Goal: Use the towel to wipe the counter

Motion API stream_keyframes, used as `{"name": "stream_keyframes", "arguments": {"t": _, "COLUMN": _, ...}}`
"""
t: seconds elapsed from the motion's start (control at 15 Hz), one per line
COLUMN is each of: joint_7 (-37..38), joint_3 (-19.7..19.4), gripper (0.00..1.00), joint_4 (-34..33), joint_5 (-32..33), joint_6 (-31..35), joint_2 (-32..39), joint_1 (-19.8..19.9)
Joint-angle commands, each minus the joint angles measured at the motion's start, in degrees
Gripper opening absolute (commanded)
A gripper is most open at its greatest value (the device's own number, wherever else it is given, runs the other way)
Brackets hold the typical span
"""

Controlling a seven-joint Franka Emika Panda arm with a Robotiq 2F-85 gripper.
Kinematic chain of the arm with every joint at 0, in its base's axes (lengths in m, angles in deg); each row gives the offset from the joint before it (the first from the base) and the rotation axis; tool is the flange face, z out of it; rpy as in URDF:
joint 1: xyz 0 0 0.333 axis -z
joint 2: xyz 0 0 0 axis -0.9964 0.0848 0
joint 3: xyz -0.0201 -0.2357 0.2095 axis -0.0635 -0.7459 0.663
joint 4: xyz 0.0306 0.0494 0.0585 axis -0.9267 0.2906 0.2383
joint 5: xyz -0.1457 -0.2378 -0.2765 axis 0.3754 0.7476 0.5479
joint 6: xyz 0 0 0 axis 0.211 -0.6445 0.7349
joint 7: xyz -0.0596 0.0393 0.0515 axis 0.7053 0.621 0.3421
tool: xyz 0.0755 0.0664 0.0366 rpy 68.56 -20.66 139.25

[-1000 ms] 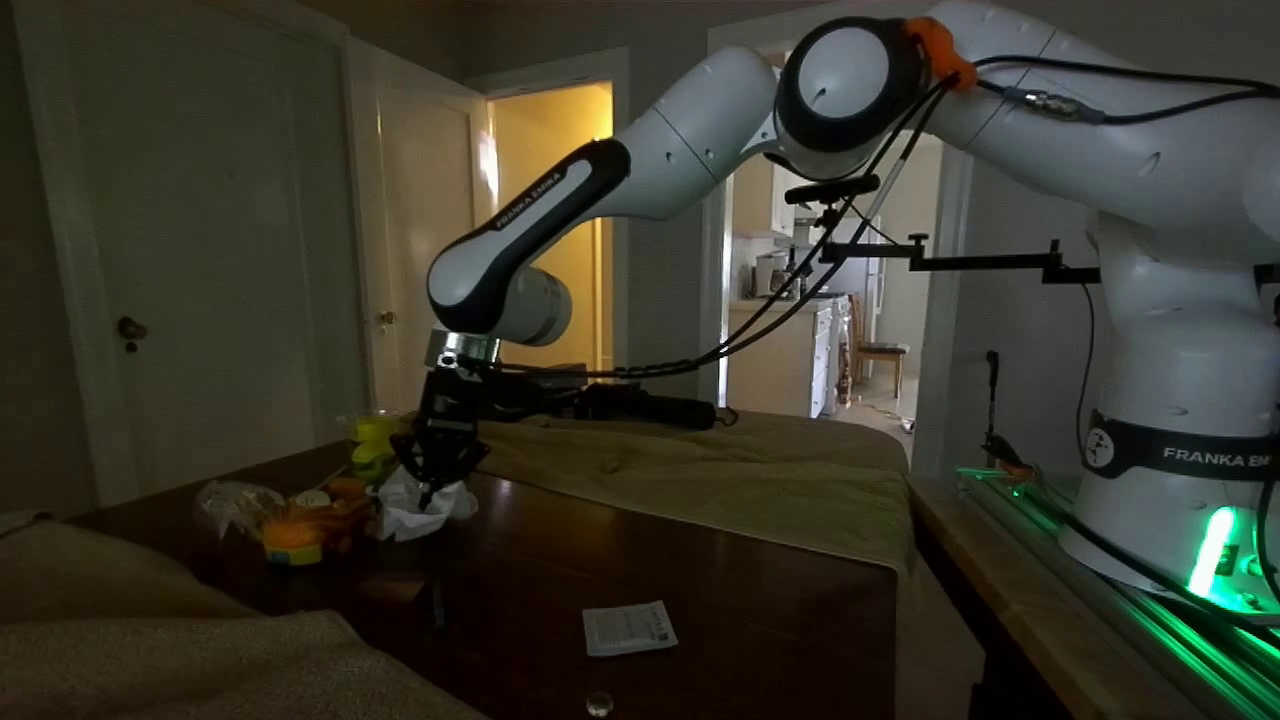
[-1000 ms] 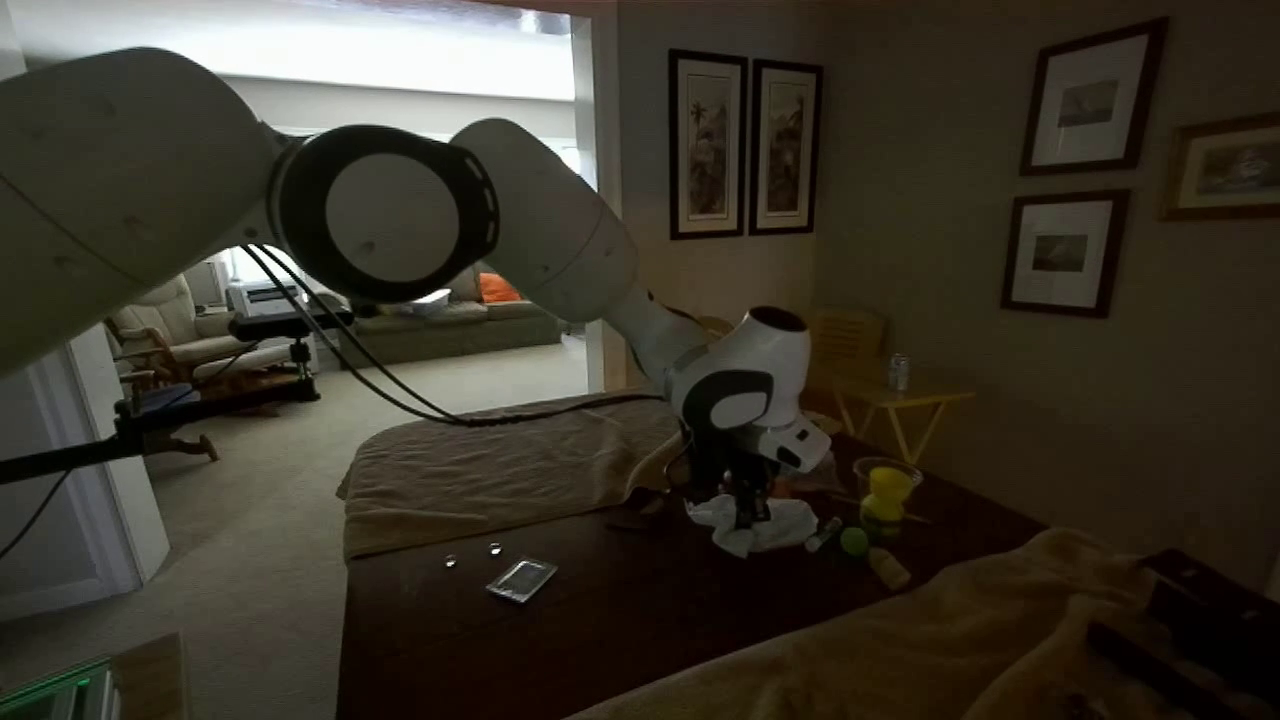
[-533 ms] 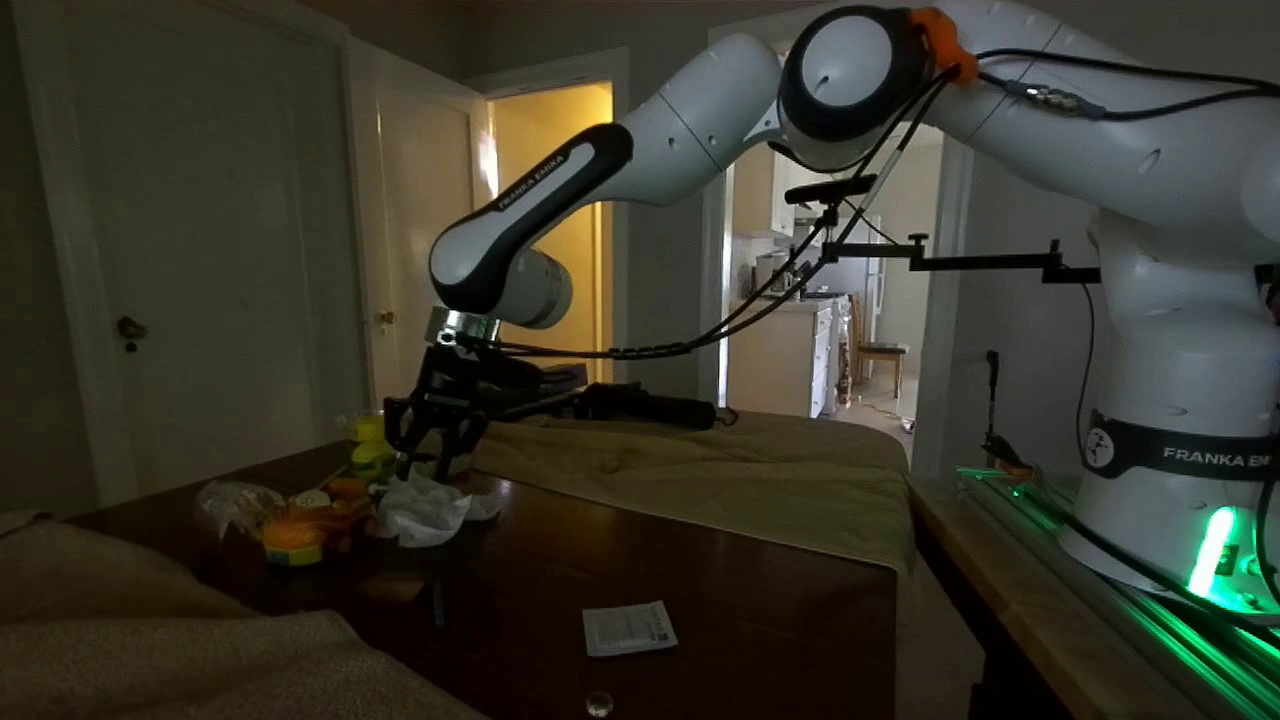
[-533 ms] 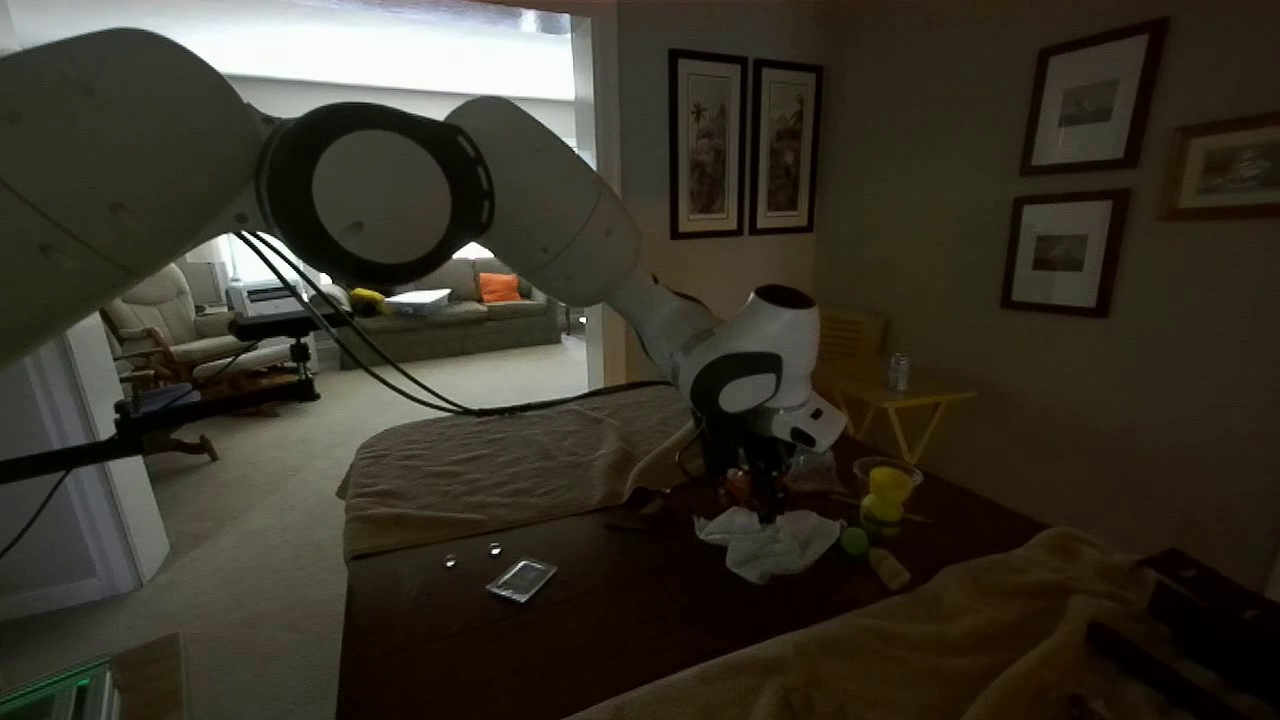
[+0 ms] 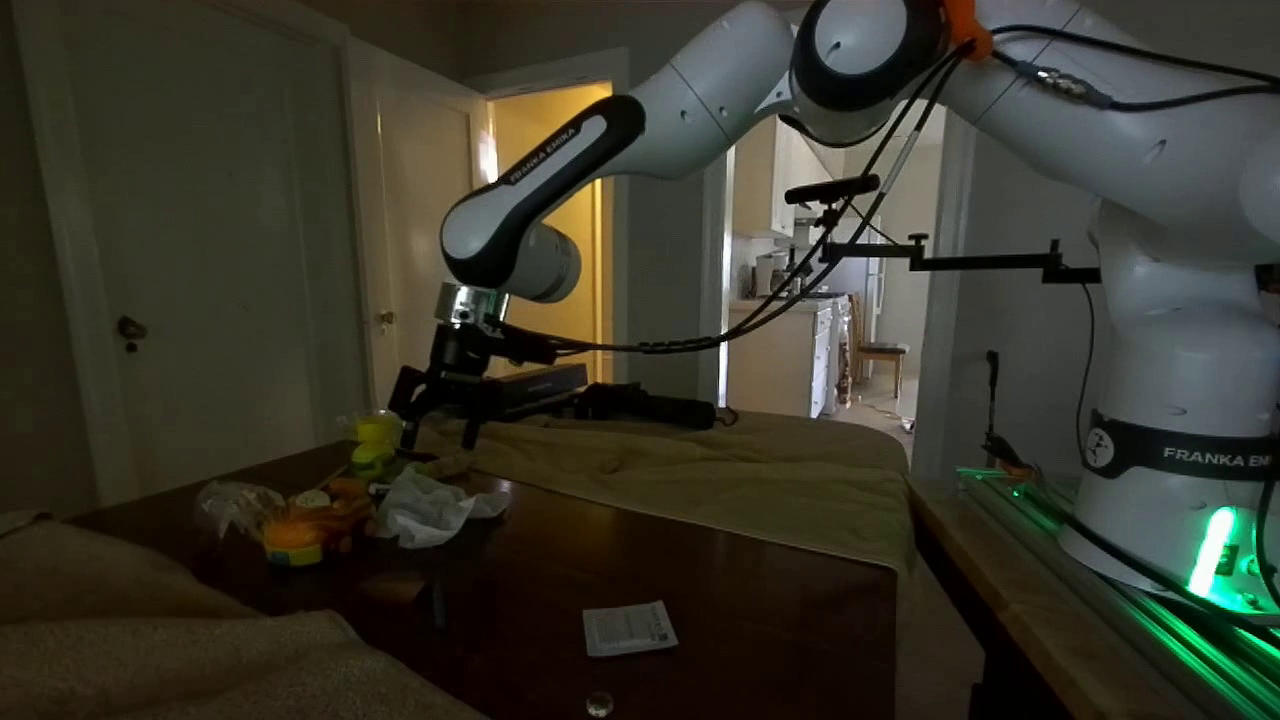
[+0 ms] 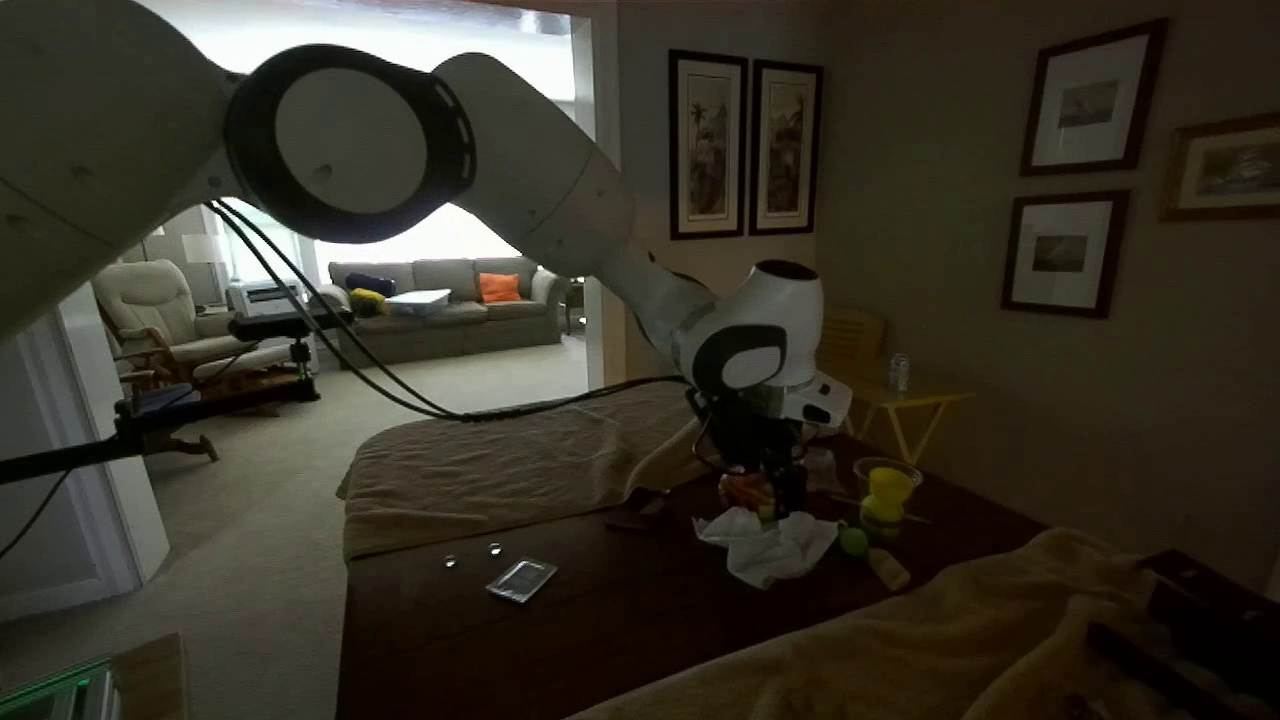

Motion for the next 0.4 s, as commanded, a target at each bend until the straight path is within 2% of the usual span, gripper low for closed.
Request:
{"name": "stream_keyframes", "arguments": {"t": 0.0, "joint_7": -3.4, "joint_3": -1.3, "gripper": 1.00, "joint_4": 5.4, "joint_5": 3.6, "joint_6": -6.0, "joint_2": -6.3, "joint_1": -0.2}}
{"name": "stream_keyframes", "arguments": {"t": 0.27, "joint_7": -4.7, "joint_3": -2.6, "gripper": 1.00, "joint_4": 6.6, "joint_5": 6.4, "joint_6": -10.9, "joint_2": -10.0, "joint_1": -0.7}}
{"name": "stream_keyframes", "arguments": {"t": 0.33, "joint_7": -3.4, "joint_3": -1.9, "gripper": 1.00, "joint_4": 3.1, "joint_5": 4.7, "joint_6": -9.5, "joint_2": -6.3, "joint_1": -0.1}}
